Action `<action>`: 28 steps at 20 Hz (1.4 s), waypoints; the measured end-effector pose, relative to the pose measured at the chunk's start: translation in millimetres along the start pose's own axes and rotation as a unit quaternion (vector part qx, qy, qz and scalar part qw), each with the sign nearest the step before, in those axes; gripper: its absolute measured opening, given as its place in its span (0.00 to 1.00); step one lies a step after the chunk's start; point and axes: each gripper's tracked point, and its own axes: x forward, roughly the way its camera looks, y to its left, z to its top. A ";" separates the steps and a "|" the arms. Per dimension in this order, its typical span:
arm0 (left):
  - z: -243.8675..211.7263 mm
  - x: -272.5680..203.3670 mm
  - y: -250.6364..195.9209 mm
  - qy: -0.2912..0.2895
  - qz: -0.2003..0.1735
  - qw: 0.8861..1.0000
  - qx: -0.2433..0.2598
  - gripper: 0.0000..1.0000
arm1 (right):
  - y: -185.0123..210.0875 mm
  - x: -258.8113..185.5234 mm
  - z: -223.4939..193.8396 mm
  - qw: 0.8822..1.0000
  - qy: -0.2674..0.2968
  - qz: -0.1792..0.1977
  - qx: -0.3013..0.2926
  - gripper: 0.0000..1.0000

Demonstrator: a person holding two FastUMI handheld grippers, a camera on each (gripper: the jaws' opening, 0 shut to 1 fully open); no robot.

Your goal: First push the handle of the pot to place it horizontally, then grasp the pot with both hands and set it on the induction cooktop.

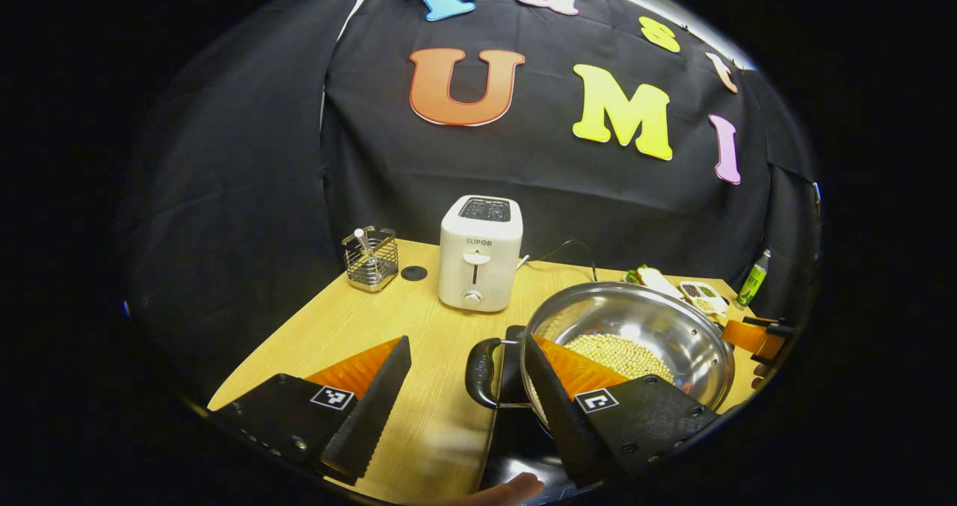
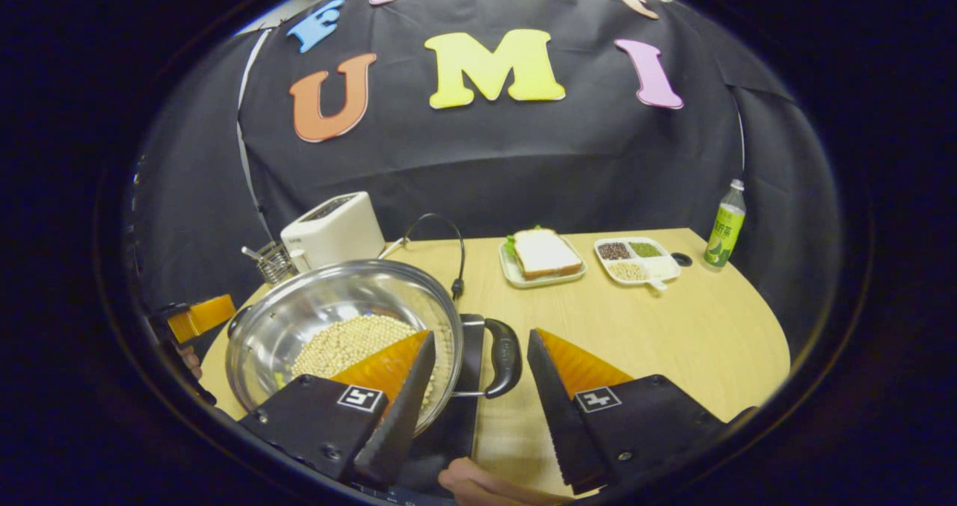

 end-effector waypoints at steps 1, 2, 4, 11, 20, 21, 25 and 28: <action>3.4 -5.5 -1.5 -0.011 0.002 1.000 0.008 0.92 | 3.1 -7.7 6.5 1.000 -0.017 0.010 0.003 0.79; 8.2 -12.6 -3.8 -0.025 0.004 1.000 0.016 0.92 | 6.6 -15.9 12.0 0.999 -0.031 0.022 0.002 0.79; 18.1 -29.2 -8.7 -0.052 0.009 0.998 0.024 0.93 | 4.1 -31.4 23.1 0.998 -0.058 0.026 -0.006 0.84; 49.7 -100.7 -47.8 -0.116 -0.007 0.993 0.026 0.95 | -16.1 -112.2 56.1 0.988 -0.144 -0.030 -0.055 0.84; 65.1 -222.5 -110.1 -0.182 -0.040 0.981 0.054 0.94 | -52.3 -239.5 68.2 0.972 -0.221 -0.064 -0.044 1.00; 67.1 -233.4 -109.9 -0.186 -0.035 0.980 0.054 0.95 | -53.5 -253.6 71.9 0.971 -0.227 -0.060 -0.044 1.00; 78.8 -268.3 -112.7 -0.206 -0.017 0.978 0.043 0.94 | -74.0 -308.9 82.5 0.965 -0.248 -0.074 -0.037 1.00; 84.8 -289.8 -118.5 -0.213 -0.019 0.976 0.042 0.94 | -85.6 -346.8 90.2 0.961 -0.261 -0.087 -0.039 1.00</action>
